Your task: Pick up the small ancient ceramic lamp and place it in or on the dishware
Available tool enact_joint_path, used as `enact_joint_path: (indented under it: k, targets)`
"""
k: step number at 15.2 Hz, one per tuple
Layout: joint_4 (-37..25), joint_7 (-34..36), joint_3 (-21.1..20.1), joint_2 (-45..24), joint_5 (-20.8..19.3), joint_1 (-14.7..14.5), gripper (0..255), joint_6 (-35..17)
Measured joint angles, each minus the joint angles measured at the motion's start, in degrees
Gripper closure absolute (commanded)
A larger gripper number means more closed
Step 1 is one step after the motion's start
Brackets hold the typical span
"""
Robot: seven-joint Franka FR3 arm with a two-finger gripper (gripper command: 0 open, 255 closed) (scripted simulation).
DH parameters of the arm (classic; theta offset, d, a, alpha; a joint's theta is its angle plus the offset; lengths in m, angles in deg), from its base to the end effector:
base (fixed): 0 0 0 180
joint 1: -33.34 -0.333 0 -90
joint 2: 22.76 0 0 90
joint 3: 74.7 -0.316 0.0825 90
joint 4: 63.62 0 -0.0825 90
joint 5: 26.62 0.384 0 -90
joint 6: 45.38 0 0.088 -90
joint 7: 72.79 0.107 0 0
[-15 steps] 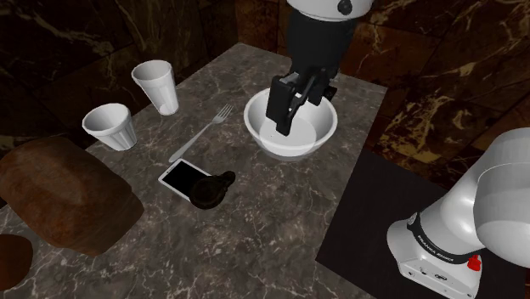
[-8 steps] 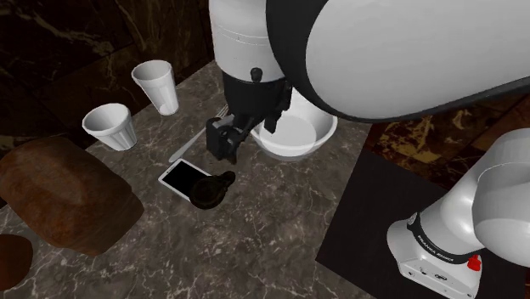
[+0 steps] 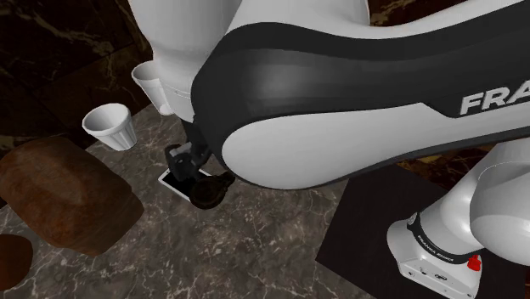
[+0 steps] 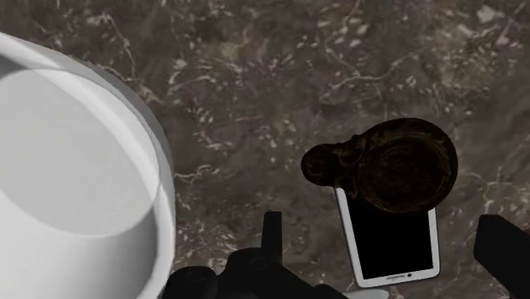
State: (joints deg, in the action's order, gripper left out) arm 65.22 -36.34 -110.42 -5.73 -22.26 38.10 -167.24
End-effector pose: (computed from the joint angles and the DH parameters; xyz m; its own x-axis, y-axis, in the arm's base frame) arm 0.4091 0.2662 0.4748 0.9769 -0.1396 0.1617 -0.1427 -0.9897 0.0080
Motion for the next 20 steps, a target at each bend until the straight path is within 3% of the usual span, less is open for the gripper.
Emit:
enact_joint_path:
  k: [5, 11, 12, 20]
  targets:
    - [2.0, 1.0, -0.9, -2.1, -1.2, 0.5, 0, -3.9]
    - [2.3, 1.2, -1.0, -2.4, -1.3, 0.6, 0, -4.5]
    - [2.3, 1.2, -1.0, -2.4, -1.3, 0.6, 255, -4.5]
    - [2.3, 1.2, -1.0, -2.4, -1.3, 0.6, 255, -4.5]
